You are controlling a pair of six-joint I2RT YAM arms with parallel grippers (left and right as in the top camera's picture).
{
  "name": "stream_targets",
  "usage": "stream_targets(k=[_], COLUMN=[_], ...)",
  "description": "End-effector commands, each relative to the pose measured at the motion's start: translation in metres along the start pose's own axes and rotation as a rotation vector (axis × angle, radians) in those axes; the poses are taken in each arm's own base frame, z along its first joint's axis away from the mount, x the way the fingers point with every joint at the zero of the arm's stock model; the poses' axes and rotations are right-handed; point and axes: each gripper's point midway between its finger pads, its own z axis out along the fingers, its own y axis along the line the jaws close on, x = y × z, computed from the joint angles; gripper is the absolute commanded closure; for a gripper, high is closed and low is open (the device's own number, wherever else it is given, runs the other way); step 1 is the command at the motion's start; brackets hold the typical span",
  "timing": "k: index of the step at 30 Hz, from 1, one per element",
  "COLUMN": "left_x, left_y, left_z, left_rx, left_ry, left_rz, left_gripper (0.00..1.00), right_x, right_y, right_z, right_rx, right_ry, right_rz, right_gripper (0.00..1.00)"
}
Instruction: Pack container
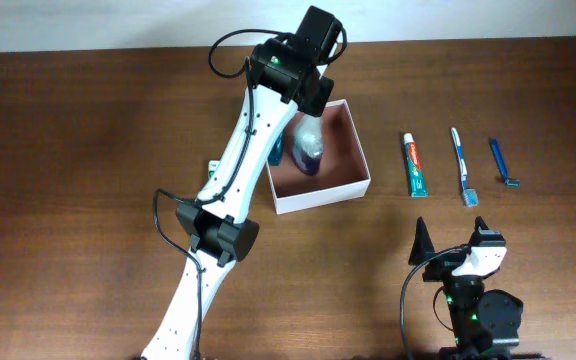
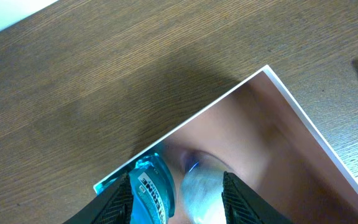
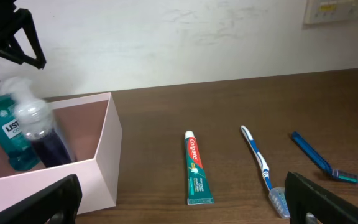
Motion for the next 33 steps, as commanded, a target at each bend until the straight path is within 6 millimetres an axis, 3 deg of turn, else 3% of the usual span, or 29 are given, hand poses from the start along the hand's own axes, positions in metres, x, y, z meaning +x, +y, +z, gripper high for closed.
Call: stream_targets(k=[1, 12, 14, 16, 17, 19, 20, 28, 33], left_x=[-0.008, -0.022, -0.026, -0.027, -0.027, -0.026, -0.025, -0.018, 0.005], left_y=[0.008, 0.005, -0.002, -0.011, -0.017, -0.03, -0.037, -0.092, -0.116], left_z=[-0.012, -0.016, -0.019, -0.022, -0.023, -0.025, -0.027, -0.05, -0.057], left_rx=[-0.016, 0.0, 0.04, 0.094, 0.124, 0.183, 0.218, 0.31, 0.336], left_ry=[-0.038, -0.098, -0.115, -0.121, -0.121, -0.122, -0.125, -0.154, -0.082], left_rz=[-0.01, -0.017, 0.002, 0.024, 0.031, 0.081, 0.117, 0.32, 0.365], left_gripper=[0.51, 0.52, 0.58, 0.68, 0.81, 0.96, 1.0, 1.0, 1.0], right_x=[0.002, 0.002, 0.002, 0.002, 0.002, 0.002, 0.002, 0.002, 0.002], right_y=[-0.001, -0.001, -0.001, -0.001, -0.001, -0.001, -0.001, -0.001, -0.001], right_z=[0.0, 0.0, 0.0, 0.0, 0.0, 0.0, 0.0, 0.0, 0.0], right_rx=[0.003, 0.003, 0.003, 0.003, 0.003, 0.003, 0.003, 0.003, 0.003], right_ry=[0.001, 0.001, 0.001, 0.001, 0.001, 0.001, 0.001, 0.001, 0.001], right_rz=[0.0, 0.0, 0.0, 0.0, 0.0, 0.0, 0.0, 0.0, 0.0], right_gripper=[0.01, 0.02, 0.01, 0.02, 0.01, 0.01, 0.02, 0.02, 0.01])
